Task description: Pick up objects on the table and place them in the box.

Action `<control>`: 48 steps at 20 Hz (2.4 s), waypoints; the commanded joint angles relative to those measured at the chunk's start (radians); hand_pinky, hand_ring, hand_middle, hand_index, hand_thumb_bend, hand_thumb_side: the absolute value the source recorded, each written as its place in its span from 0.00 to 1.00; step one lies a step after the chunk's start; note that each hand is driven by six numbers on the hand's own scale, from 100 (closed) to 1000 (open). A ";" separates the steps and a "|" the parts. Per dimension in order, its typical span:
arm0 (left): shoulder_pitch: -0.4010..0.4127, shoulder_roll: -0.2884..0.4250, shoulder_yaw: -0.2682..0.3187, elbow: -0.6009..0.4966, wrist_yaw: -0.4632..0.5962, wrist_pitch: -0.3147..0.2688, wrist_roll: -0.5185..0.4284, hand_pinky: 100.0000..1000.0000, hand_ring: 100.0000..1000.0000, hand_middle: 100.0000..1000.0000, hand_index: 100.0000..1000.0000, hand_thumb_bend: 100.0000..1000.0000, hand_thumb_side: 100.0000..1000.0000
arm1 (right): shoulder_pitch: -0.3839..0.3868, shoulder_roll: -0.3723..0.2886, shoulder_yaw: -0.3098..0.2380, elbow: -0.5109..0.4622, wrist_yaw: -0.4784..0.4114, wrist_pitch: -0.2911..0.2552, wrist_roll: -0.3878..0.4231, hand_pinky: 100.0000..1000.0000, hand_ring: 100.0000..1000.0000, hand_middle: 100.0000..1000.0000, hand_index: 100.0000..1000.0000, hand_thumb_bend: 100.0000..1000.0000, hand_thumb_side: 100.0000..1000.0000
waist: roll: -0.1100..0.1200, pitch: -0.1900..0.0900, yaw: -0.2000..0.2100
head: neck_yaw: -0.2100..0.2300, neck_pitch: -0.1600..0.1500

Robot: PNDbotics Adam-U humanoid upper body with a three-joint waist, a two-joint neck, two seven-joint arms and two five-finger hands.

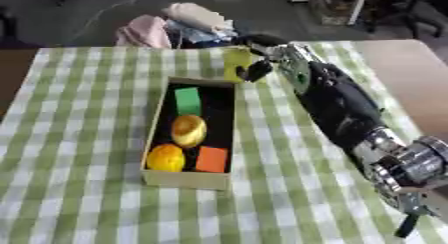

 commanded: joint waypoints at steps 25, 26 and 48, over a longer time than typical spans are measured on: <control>0.013 0.008 0.026 -0.020 -0.004 0.022 0.027 0.64 0.57 0.63 0.78 0.15 0.61 | 0.033 -0.067 0.164 -0.417 -0.255 -0.167 -0.021 0.76 0.68 0.50 0.88 0.00 0.12 | -0.007 -0.030 -0.096 | 0.038 0.010; 0.015 0.008 0.026 -0.020 -0.004 0.023 0.028 0.64 0.57 0.63 0.78 0.15 0.61 | 0.042 -0.067 0.181 -0.449 -0.275 -0.169 0.003 0.77 0.68 0.50 0.89 0.00 0.12 | -0.007 -0.032 -0.100 | 0.041 0.011; 0.047 0.004 0.029 -0.007 -0.008 0.028 0.035 0.64 0.57 0.63 0.78 0.16 0.61 | 0.130 0.038 0.294 -0.485 -0.173 -0.089 0.180 0.80 0.76 0.70 0.97 0.00 0.20 | -0.013 -0.071 -0.139 | 0.059 0.035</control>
